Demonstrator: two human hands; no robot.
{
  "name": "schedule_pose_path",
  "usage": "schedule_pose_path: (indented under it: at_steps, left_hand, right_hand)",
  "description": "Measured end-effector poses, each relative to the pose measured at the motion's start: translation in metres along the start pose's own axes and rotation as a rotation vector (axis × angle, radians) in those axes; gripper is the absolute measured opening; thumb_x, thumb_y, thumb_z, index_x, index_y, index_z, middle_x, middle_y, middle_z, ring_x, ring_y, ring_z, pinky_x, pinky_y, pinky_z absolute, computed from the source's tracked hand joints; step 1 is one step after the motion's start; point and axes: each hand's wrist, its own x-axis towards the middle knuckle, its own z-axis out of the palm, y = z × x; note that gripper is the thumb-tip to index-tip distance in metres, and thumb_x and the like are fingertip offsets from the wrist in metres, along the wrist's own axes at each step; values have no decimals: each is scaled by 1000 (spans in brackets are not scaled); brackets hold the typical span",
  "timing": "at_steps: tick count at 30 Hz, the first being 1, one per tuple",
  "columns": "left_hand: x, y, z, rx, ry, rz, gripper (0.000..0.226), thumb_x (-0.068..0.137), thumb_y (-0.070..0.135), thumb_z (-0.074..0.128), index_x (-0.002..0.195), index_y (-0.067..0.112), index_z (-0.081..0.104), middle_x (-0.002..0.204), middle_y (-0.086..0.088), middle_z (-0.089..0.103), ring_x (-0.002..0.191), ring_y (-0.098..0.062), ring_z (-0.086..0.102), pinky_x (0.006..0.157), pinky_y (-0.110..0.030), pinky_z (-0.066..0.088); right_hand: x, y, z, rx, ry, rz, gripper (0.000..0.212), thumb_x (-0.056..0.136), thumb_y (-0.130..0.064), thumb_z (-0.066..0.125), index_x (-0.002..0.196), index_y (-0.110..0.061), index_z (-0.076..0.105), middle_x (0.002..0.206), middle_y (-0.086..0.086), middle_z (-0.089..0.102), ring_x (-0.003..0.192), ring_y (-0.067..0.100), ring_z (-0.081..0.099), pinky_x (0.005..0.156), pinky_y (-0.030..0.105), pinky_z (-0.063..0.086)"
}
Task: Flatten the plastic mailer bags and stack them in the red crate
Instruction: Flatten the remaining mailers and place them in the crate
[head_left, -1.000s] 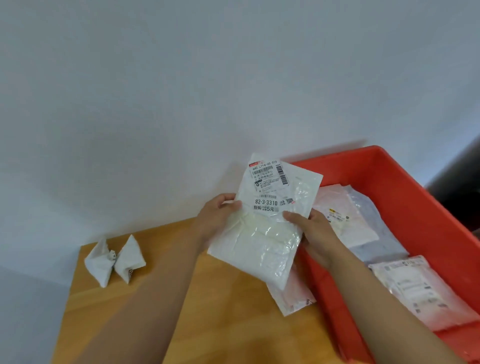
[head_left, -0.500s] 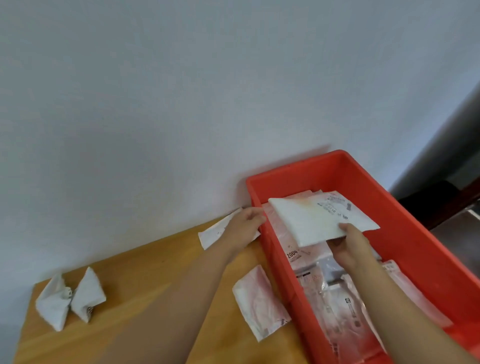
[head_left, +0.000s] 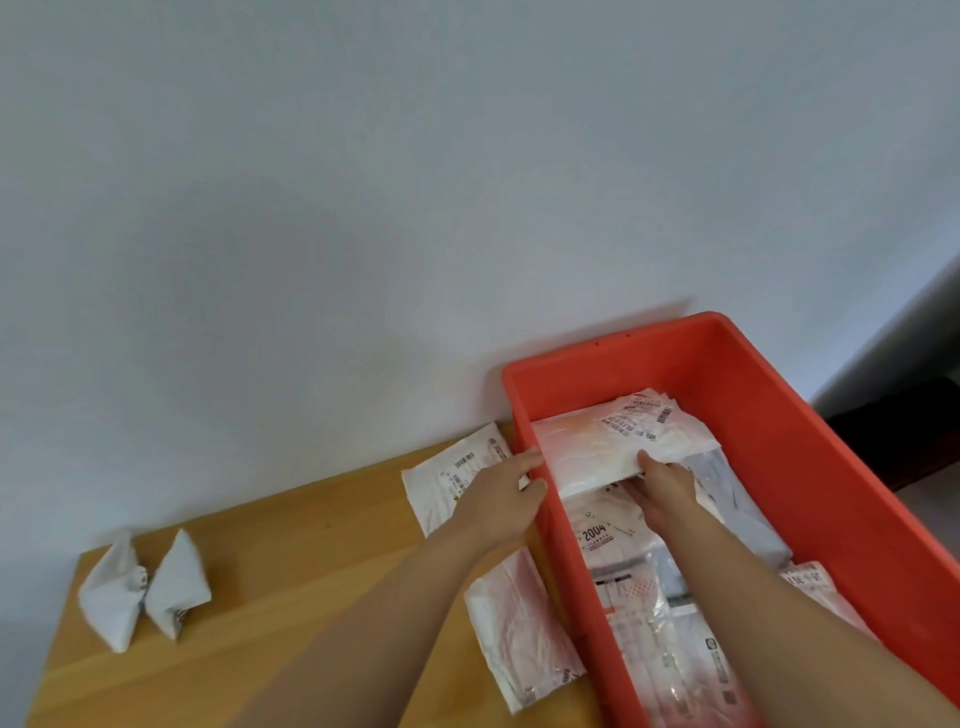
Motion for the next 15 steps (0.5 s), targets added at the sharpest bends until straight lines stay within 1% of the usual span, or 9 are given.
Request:
schedule_pose_path:
  at_steps: [2,4,6,7,8,9,11,13,15]
  left_hand:
    - [1,-2,0,-7,2,3,43,101,26,47,144,26,49,154,14,39,138,-8,41,116,-27,29]
    - [2,-4,-1,-27,3,10,42,102,25,47,143,26,50,153,17,39,137,-8,43,115,-25,30]
    - [2,-5,-1,-46,2,17,41,102,24,47,142,26,51,153,17,39,136,-8,44,113,-24,31]
    - [2,-6,-1,-49,1,21,41,102,24,47,142,26,51,153,17,39,136,-7,44,113,-23,31]
    - [2,-7,-1,-50,-2,24,41,102,24,47,143,26,51,153,18,38,136,-7,44,111,-21,31]
    - [1,-7,-2,-50,-7,25,41,102,25,46,143,26,50,154,18,37,135,-7,44,109,-20,30]
    - [2,-8,-2,-65,-19,26,42,102,25,46,144,27,48,154,19,36,134,-8,46,104,-16,30]
    - [1,-7,-2,-100,-27,36,43,102,24,46,145,27,48,154,19,35,132,-10,48,99,-14,30]
    - [1,-8,-2,-165,-23,33,43,101,23,48,144,28,49,152,19,39,124,-4,51,94,-11,32]
  right_hand:
    - [4,1,5,-176,47,-36,18,99,-12,58,106,4,58,94,19,66,73,28,66,61,35,57]
    - [8,3,4,-428,114,-83,31,99,-22,59,83,4,63,68,15,68,60,26,64,57,34,54]
    - [12,3,2,-612,155,-118,43,99,-29,57,68,1,63,50,9,63,57,27,62,63,38,53]
    - [15,4,0,-650,151,-110,45,99,-29,55,67,3,64,47,9,62,58,30,62,68,43,54]
    - [16,4,-1,-660,140,-88,44,98,-28,54,69,4,63,46,10,61,59,31,62,72,47,56]
    - [18,4,-2,-669,135,-71,42,97,-26,52,71,4,62,47,12,61,59,31,62,71,47,57]
    - [13,1,-4,-718,129,-54,39,97,-27,50,76,3,62,51,14,62,56,30,62,65,41,55]
    - [2,-7,-5,-764,145,-99,39,97,-30,47,81,3,62,56,14,65,52,27,59,58,34,50]
    - [-12,-19,-1,-770,185,-194,36,96,-27,47,82,2,63,58,14,66,50,24,58,55,30,44]
